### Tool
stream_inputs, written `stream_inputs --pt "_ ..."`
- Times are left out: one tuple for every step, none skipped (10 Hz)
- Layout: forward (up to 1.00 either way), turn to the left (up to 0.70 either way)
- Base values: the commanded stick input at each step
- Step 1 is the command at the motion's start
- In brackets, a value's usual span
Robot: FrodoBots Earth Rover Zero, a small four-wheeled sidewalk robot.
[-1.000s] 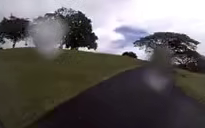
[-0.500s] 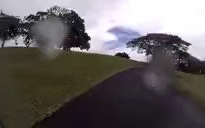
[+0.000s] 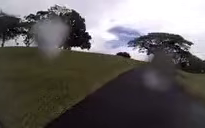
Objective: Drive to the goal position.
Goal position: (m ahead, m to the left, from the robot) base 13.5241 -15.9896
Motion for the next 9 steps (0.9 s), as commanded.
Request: stream_inputs --pt "0.85 -0.25" --pt "0.85 -0.25" --pt "0.85 -0.25" --pt "0.85 -0.25" --pt "0.85 -0.25" --pt "0.85 -0.25" --pt "0.85 -0.25" --pt "0.85 -0.25" --pt "0.85 -0.25"
